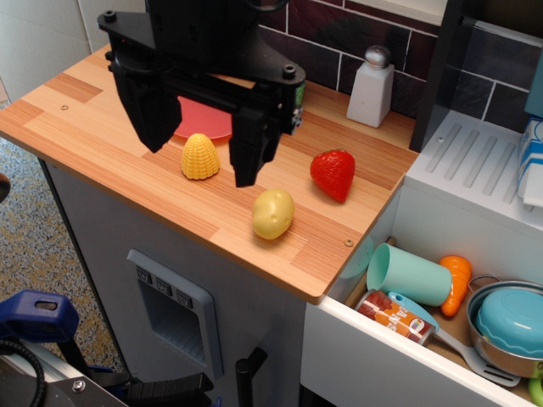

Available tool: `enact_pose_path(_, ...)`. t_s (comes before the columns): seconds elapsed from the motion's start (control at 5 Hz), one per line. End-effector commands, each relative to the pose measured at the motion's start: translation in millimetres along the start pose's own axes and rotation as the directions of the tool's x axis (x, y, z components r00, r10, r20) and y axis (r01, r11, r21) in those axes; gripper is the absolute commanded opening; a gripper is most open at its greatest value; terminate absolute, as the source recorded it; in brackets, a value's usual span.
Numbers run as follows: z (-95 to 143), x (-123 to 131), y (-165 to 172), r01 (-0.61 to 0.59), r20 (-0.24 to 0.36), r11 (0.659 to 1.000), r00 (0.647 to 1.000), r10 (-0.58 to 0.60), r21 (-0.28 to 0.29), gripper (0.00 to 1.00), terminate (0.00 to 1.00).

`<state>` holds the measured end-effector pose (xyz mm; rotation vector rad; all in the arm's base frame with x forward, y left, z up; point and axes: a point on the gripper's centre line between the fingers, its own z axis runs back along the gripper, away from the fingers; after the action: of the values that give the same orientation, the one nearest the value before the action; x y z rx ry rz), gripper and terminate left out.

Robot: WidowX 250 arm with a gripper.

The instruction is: Put potato on plate

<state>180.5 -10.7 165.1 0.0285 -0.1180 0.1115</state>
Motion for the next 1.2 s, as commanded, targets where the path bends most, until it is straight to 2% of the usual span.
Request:
enact_pose_path(0.0,0.0,0.0,0.0,0.000,0.000,1.000,1.000,0.000,0.000,1.00,0.00)
enact_pose_path(0.2,-15.3,23.1,-4.8,0.020,0.020,1.000,1.000,-0.020,0.006,1.00,0.00)
enact_pose_path(0.6,-55.5,59.5,-6.8,0.041,0.070,0.999,0.997,-0.040,-0.021,1.00,0.00)
enact_pose_path(0.8,-76.7,70.1,-5.1,0.042,0.094,0.999,0.995,-0.039,-0.021,1.00,0.00)
enact_pose_path(1.0,-94.1,76.1,-8.6,0.039,0.116,0.998,0.993,-0.033,-0.051,1.00,0.00)
